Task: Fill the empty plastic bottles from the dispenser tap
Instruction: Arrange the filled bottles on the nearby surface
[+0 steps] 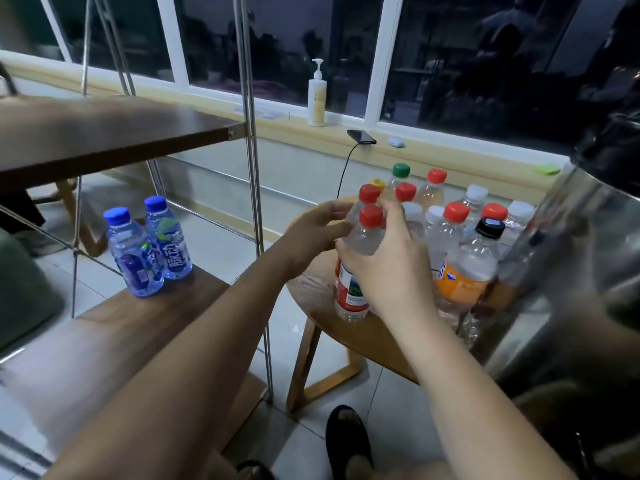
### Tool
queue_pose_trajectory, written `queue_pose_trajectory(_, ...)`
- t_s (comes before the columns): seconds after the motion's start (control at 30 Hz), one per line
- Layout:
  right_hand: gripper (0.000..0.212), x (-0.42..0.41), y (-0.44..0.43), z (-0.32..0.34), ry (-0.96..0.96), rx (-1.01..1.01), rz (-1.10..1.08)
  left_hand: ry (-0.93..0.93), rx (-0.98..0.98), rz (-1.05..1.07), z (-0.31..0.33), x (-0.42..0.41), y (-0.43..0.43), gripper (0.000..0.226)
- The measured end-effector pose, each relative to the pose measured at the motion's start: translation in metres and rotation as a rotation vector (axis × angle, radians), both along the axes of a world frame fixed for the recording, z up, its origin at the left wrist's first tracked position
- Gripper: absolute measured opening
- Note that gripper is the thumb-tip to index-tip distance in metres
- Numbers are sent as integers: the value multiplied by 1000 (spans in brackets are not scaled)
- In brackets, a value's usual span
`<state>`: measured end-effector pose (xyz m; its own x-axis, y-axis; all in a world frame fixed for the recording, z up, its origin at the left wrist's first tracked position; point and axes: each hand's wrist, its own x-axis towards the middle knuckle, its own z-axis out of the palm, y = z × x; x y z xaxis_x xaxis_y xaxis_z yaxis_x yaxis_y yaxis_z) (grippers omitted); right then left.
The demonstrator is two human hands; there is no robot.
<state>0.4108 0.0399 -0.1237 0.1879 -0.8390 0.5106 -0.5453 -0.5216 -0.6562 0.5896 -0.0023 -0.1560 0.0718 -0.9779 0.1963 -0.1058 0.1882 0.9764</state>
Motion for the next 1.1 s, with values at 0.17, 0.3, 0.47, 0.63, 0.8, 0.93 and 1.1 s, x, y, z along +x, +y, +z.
queue_pose_trajectory(0.17, 87, 1, -1, -13, -9, -77, -27, -168, 47, -41, 6, 13, -5, 48)
queue_pose_trajectory(0.3, 74, -2, 0, -23, 9, -110, -30, -317, 56, -49, 5, 13, -9, 49)
queue_pose_trajectory(0.47, 69, -5, -1, -33, 55, -72, -31, -413, -10, 26, -6, 8, -11, 51)
queue_pose_trajectory(0.63, 54, -7, 3, -42, -47, -112, 2, -343, -53, 160, -18, 13, 1, 56)
queue_pose_trajectory(0.8, 56, 12, 15, -40, -74, -100, 83, -304, -80, 307, -25, 40, 48, 60)
queue_pose_trajectory(0.93, 56, 47, 30, -37, -86, -29, 198, -294, -74, 497, -24, 73, 86, 63)
queue_pose_trajectory(1.1, 58, 106, 39, -47, -93, 36, 328, -332, -15, 722, -29, 111, 129, 62)
